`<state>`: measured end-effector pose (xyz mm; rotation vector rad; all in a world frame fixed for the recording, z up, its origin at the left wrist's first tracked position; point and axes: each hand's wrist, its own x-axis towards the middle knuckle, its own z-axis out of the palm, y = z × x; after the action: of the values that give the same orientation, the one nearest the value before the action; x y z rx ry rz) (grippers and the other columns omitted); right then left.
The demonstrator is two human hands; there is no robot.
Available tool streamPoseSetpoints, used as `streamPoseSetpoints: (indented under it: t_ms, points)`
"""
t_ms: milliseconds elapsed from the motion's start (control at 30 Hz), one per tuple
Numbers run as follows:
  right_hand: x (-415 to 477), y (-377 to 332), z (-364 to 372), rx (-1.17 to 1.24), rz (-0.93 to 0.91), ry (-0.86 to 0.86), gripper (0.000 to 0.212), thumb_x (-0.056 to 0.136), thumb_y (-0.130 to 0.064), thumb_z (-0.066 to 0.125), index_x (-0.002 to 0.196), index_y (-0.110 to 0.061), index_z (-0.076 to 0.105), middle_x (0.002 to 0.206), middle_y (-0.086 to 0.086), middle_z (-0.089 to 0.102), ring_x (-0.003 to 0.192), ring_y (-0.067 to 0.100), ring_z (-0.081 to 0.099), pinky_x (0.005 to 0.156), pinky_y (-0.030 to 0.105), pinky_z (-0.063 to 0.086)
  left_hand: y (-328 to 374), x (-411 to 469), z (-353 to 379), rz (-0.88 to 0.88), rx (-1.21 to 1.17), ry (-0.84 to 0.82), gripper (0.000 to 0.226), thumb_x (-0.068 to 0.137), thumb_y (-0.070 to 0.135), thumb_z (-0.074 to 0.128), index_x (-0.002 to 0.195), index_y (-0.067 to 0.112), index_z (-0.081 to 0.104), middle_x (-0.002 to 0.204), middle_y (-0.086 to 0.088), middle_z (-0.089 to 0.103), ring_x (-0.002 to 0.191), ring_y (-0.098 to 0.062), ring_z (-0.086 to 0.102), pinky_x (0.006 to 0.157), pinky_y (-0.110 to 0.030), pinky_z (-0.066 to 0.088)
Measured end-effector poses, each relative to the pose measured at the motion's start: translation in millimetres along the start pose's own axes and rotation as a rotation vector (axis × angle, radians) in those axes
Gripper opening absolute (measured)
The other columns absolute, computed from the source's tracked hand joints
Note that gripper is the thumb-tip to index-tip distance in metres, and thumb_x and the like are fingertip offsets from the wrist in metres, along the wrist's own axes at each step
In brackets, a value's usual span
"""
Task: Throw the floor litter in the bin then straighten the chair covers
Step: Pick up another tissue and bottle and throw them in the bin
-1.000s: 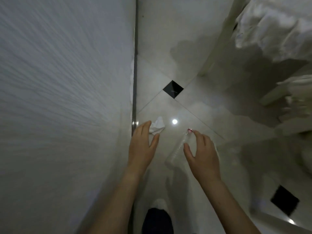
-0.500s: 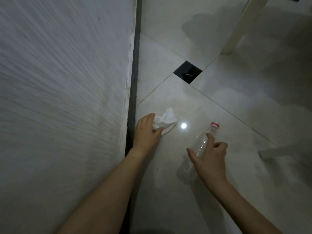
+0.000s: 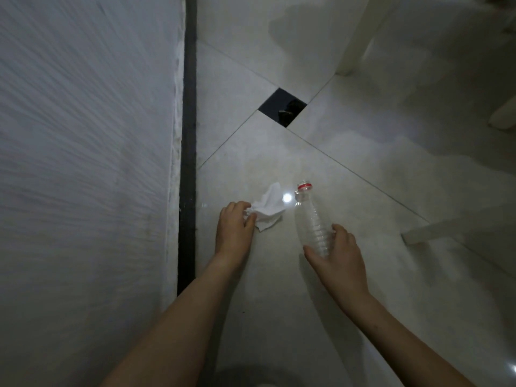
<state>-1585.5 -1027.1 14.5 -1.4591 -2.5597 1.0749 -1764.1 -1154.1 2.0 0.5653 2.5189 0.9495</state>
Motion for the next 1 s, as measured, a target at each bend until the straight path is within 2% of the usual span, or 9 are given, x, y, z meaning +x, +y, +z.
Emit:
streamPoseSetpoints:
  t_ms: [167,333,433,500,567,667,767,833,1000]
  points:
    - [-28.8,-14.6,-20.4,0.163,0.095,0.009,0.081,0.077,-0.047,0.073,0.143,-0.018,0.037,0.13,0.002,0.048,0.114,0.02,0.053,0.096,0.041,0.049,20.9,-35.4,-23.4,-0.122,-0.148,0.107,0.008,0.096,0.022,0.059,0.1,0.015,0.063,0.098,0.0,0.06,0.087,-0.013,0.059,0.072,-0.027,0.052]
    - [-87.2,-57.6,-73.4,0.236,0.105,0.026,0.075,0.075,-0.046,0.075,0.138,-0.024,0.04,0.122,-0.008,0.045,0.107,0.015,0.054,0.092,0.041,0.051,64.4,-92.1,-82.3,-0.191,-0.183,0.227,0.005,0.091,0.017,0.064,0.091,0.012,0.065,0.09,0.0,0.06,0.078,-0.013,0.057,0.062,-0.011,0.039]
    - [-129.4,-98.4,-113.3,0.297,0.117,0.009,0.071,0.075,-0.045,0.075,0.135,-0.028,0.042,0.119,-0.012,0.044,0.102,0.011,0.055,0.089,0.037,0.052,106.9,-139.0,-129.1,-0.226,-0.201,0.226,0.003,0.09,0.017,0.066,0.089,0.014,0.066,0.087,0.002,0.06,0.077,-0.01,0.057,0.063,-0.008,0.039]
    - [-162.0,-130.9,-144.2,0.315,0.105,-0.007,0.069,0.075,-0.045,0.076,0.133,-0.029,0.043,0.116,-0.011,0.044,0.1,0.011,0.055,0.087,0.036,0.053,139.0,-170.0,-165.9,-0.228,-0.213,0.235,0.004,0.09,0.018,0.065,0.091,0.014,0.067,0.089,0.001,0.062,0.079,-0.009,0.058,0.068,-0.016,0.044]
    - [-196.1,-164.0,-179.5,0.327,0.102,-0.029,0.069,0.074,-0.045,0.076,0.133,-0.028,0.044,0.115,-0.011,0.045,0.101,0.013,0.055,0.087,0.036,0.053,175.2,-199.4,-205.3,-0.259,-0.236,0.254,0.005,0.09,0.019,0.064,0.093,0.015,0.066,0.09,0.001,0.062,0.082,-0.011,0.059,0.071,-0.023,0.047]
    - [-248.4,-211.8,-239.1,0.318,0.078,-0.069,0.066,0.074,-0.046,0.075,0.131,-0.028,0.044,0.114,-0.009,0.045,0.101,0.014,0.054,0.087,0.037,0.052,236.3,-245.4,-266.6,-0.29,-0.267,0.288,0.005,0.09,0.02,0.063,0.093,0.017,0.065,0.091,0.003,0.063,0.083,-0.012,0.06,0.072,-0.026,0.048]
    - [-295.0,-256.2,-310.6,0.302,0.034,-0.085,0.059,0.075,-0.044,0.074,0.124,-0.033,0.043,0.111,-0.011,0.045,0.101,0.014,0.053,0.087,0.038,0.051,303.5,-290.5,-331.9,-0.283,-0.292,0.316,0.003,0.09,0.017,0.064,0.09,0.02,0.064,0.089,0.005,0.062,0.082,-0.009,0.059,0.069,-0.015,0.043]
    - [-323.4,-281.4,-359.1,0.284,0.014,-0.099,0.06,0.075,-0.045,0.073,0.126,-0.029,0.044,0.112,-0.01,0.046,0.104,0.015,0.052,0.09,0.039,0.05,347.6,-319.1,-374.9,-0.26,-0.278,0.342,0.009,0.089,0.015,0.064,0.089,0.024,0.063,0.088,0.006,0.062,0.081,-0.007,0.058,0.066,-0.009,0.039]
    - [-386.5,-342.3,-477.0,0.265,-0.071,-0.091,0.076,0.077,-0.047,0.071,0.14,-0.018,0.04,0.127,-0.001,0.048,0.115,0.017,0.051,0.099,0.04,0.046,445.7,-383.9,-470.1,-0.185,-0.295,0.377,0.005,0.091,0.019,0.064,0.092,0.024,0.063,0.089,0.007,0.062,0.082,-0.008,0.059,0.067,-0.011,0.041]
